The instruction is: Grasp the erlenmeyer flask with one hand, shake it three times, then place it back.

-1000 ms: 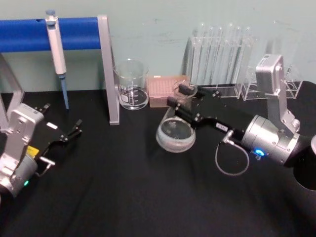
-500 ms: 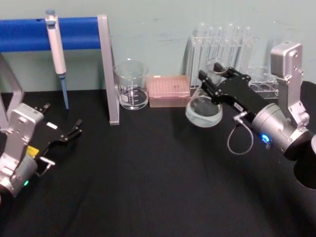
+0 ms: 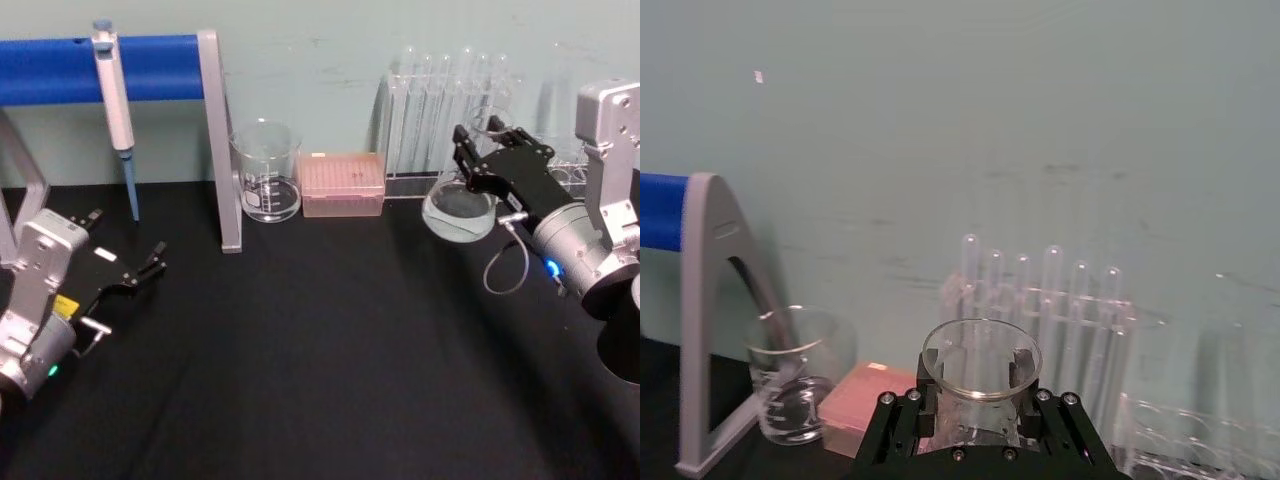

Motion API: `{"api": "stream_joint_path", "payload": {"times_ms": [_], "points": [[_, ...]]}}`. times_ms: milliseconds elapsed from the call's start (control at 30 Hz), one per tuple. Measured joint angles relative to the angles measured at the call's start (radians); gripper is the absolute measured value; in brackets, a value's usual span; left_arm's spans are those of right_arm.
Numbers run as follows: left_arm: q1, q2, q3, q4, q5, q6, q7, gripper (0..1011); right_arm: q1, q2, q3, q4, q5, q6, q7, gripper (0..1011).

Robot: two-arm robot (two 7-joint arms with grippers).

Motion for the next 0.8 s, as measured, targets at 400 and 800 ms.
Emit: {"api": "stream_joint_path", "payload": {"times_ms": [400, 800], "points": [[0.0, 0.0, 0.0, 0.0, 0.0, 0.0, 0.0, 1001, -0.004, -0.027, 0.032, 0.007, -0.022, 0.015, 0.004, 453], [0.0, 0.0, 0.0, 0.0, 0.0, 0.0, 0.0, 1001, -0.001, -0.015, 0.022, 0.01, -0.011, 0.0, 0.15, 456]]}}
